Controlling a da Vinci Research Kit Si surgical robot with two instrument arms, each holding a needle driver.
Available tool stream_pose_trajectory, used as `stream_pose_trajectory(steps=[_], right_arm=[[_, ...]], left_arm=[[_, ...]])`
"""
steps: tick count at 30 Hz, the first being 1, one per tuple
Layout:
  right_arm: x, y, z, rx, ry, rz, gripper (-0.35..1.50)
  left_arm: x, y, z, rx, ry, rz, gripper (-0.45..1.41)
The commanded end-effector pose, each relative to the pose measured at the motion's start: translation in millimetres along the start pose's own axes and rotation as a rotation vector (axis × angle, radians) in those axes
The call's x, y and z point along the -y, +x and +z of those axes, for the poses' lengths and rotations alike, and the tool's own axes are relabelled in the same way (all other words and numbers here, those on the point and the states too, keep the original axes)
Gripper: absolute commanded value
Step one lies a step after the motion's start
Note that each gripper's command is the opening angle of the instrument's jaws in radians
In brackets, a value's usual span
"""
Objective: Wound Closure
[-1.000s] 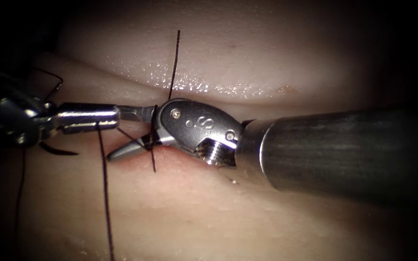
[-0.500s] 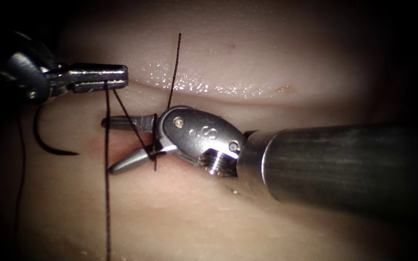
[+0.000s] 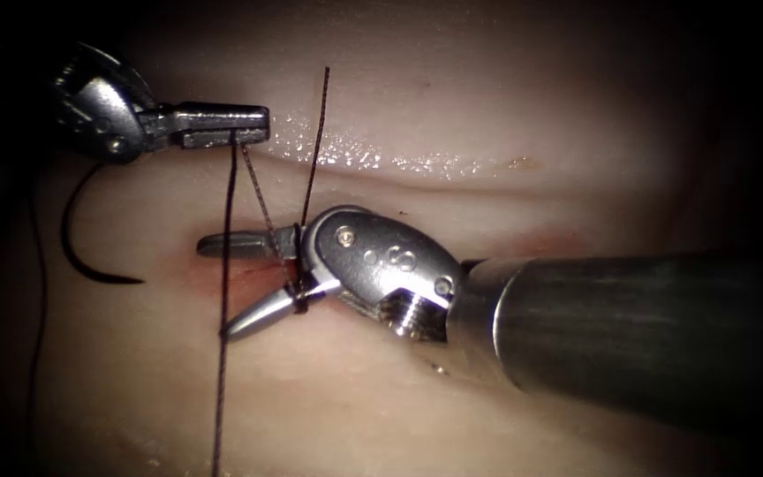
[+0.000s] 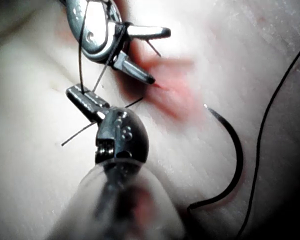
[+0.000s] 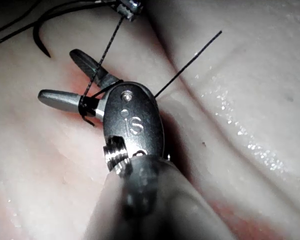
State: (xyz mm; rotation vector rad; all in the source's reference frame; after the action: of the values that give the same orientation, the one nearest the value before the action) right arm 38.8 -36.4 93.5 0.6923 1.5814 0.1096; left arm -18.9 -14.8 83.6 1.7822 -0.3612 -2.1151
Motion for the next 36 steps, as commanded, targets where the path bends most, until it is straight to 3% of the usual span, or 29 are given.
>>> stream_pose_trajectory(steps=[1, 12, 18, 22, 36], right_arm=[[0.1, -0.4, 0.8, -0.029, 0.014, 0.002, 1.14], [0.9, 0.0, 0.0, -0.112, 0.034, 0.012, 1.09], [0.8, 0.7, -1.4, -0.169, 0.015, 0.022, 0.96], [0.1, 0.8, -2.7, -0.215, -0.030, 0.031, 0.72], [-2.5, 0.2, -5.0, -0.253, -0.190, 0.050, 0.62]], left_arm=[[-0.7, -1.3, 0.7, -0.004, -0.002, -0.003, -0.45], [-3.3, -4.8, 0.9, -0.011, -0.012, -0.041, -0.45], [-5.4, -5.5, 0.2, -0.018, -0.023, -0.053, -0.45], [-6.7, -4.8, -0.5, -0.031, -0.020, -0.061, -0.45], [-10.8, -1.1, 0.2, -0.035, -0.005, -0.052, -0.45]])
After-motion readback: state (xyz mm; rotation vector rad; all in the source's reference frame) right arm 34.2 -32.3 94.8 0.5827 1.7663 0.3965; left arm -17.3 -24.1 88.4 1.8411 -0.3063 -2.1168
